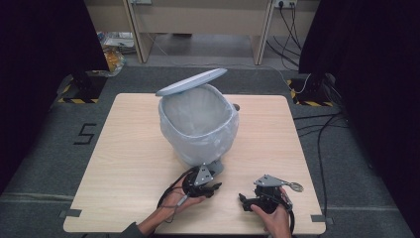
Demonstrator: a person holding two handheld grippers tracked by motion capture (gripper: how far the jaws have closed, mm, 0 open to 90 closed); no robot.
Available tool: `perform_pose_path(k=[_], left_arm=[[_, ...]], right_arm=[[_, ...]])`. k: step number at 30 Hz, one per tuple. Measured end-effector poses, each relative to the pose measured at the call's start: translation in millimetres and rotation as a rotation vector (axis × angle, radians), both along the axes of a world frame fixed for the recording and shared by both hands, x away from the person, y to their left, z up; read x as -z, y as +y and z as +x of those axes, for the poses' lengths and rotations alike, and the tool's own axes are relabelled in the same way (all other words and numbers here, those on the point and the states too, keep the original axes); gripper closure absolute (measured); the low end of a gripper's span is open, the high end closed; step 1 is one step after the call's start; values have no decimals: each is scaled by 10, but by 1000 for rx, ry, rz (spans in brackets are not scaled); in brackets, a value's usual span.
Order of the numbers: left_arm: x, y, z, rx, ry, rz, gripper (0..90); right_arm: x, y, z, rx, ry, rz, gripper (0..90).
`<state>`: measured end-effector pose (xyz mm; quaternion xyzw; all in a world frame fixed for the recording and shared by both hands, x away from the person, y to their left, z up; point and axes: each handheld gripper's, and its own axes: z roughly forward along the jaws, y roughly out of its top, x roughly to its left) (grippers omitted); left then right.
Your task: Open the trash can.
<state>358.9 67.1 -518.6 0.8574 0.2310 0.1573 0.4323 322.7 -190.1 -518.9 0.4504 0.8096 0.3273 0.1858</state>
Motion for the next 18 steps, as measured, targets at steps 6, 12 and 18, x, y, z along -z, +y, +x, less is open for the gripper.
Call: perform_pose_path(k=[6,12,18], left_arm=[[-1,0,0,2,-6,7,503],[-2,-2,-3,1,-12,14,501],[-2,-4,-5,2,-12,15,500]], right_arm=[[-1,1,-2,1,2,0,11],[-1,6,-7,6,4,3,12],[-1,7,-8,6,4,3,12]])
